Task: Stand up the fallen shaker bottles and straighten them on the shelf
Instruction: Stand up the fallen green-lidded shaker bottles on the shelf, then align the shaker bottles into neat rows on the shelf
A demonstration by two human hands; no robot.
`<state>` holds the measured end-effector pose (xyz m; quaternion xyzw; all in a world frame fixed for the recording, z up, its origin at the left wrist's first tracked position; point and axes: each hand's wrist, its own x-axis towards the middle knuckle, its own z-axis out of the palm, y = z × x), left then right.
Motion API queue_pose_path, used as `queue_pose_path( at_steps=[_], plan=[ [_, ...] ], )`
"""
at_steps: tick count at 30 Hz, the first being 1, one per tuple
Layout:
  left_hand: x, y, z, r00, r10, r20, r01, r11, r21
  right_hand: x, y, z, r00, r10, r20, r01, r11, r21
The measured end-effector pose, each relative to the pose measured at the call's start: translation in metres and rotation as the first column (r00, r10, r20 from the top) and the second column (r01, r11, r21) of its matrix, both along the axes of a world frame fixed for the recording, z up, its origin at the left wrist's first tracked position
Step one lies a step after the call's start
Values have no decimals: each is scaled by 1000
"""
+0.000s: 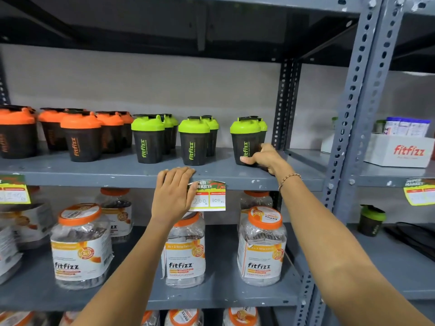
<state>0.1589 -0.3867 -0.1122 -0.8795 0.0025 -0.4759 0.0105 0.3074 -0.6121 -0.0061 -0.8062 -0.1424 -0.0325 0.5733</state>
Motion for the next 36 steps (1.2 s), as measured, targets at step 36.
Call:
queue_pose_path(
  at_steps=[36],
  plan=[
    [71, -42, 89, 964, -145, -224, -67, 681, -729, -11, 1, -7, 928, -286, 239, 336, 919, -207]
  ],
)
